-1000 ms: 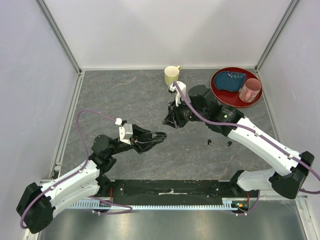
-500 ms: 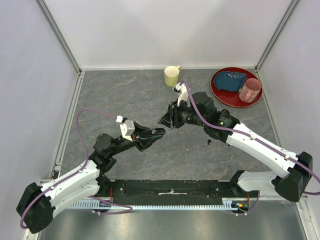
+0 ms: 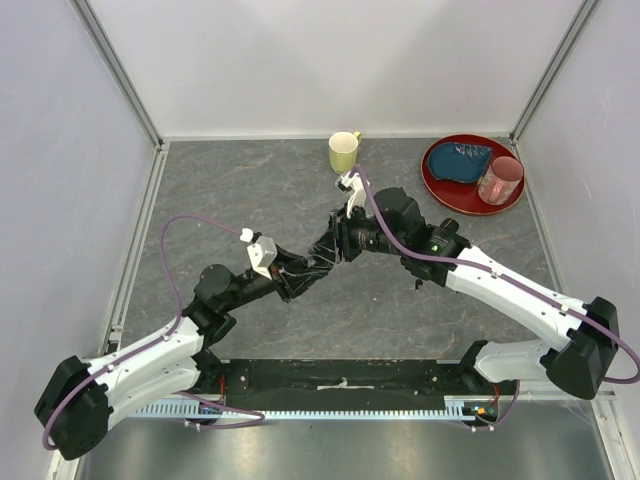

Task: Insert the wireless bluetooth earbuds into the charging case
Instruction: Place the charging case at the center of the board.

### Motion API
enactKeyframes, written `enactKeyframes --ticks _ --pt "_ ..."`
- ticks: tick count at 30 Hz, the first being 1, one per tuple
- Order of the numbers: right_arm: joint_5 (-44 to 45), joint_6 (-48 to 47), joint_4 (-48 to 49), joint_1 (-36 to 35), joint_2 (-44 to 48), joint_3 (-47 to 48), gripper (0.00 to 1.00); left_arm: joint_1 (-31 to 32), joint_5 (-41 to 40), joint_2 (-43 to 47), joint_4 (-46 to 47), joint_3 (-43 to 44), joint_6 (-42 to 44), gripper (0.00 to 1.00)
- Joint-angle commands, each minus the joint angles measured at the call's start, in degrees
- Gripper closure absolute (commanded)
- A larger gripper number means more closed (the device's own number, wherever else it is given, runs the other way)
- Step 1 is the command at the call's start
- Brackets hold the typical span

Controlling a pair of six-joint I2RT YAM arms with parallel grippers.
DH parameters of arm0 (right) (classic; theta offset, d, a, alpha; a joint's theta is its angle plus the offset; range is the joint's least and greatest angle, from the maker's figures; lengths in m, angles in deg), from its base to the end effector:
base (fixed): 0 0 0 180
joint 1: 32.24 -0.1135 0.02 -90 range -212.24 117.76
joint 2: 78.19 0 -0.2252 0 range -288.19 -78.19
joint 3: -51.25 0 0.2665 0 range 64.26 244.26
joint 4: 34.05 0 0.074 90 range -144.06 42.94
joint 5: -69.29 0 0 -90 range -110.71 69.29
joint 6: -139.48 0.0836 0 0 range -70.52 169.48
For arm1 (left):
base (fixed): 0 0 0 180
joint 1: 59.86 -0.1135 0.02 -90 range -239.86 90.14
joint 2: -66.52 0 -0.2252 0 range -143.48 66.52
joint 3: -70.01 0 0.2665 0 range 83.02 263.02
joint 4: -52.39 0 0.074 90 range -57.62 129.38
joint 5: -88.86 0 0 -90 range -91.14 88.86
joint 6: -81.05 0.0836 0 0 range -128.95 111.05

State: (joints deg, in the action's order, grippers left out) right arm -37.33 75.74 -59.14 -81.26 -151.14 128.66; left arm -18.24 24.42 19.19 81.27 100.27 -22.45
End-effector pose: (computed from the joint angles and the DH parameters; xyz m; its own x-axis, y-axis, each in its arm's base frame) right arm 0.2206 0.2904 0.2952 -0.6049 -0.0499 -0.7947 -0.7039 0.5000 0.5044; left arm 0.1767 -0.2052 0.2314 -0.0648 -0.2241 -0.9724 0.9253 0.3513 -0.1426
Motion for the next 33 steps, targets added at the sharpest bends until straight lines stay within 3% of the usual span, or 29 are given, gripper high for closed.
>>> enactKeyframes --ticks 1,6,8,11,13,18,23,29,33 --pt "2.96 -2.0 -3.21 -1.35 0.0 0.55 0.57 -0.06 -7.36 -0.3 3.81 2.17 -3.9 0.98" --pt "16.15 1.32 -3.39 -1.26 3.33 -1.55 0.53 -0.14 -10.61 -1.36 -3.55 5.41 -6.54 0.98" --pt "29.11 4.4 -6.54 -1.17 5.53 -1.74 0.42 -0.14 -11.76 -2.41 -8.46 7.7 -8.82 0.98" --pt "33.05 7.83 -9.37 1.37 8.08 -2.7 0.33 -0.23 -14.83 -5.47 -14.97 11.65 -12.86 0.98" --pt "31.49 9.59 -9.63 5.23 10.09 -4.37 0.29 -0.32 -16.33 -7.68 -22.36 15.41 -15.4 0.98" --pt "21.57 11.18 -9.72 15.16 13.52 -8.58 0.26 -2.86 -11.78 -18.64 -24.93 19.48 -21.9 0.98" --pt "18.82 9.69 -10.42 17.63 15.99 -10.08 0.25 -9.44 -1.94 -30.96 -17.91 22.55 -30.43 0.98" --pt "16.89 8.11 -12.27 18.08 17.93 -9.91 0.25 -13.67 4.49 -48.89 -8.16 29.32 -39.05 0.97" --pt "16.71 7.05 -13.85 18.25 19.15 -9.91 0.25 -14.2 5.03 -56.72 -9.62 37.03 -41.26 0.92"
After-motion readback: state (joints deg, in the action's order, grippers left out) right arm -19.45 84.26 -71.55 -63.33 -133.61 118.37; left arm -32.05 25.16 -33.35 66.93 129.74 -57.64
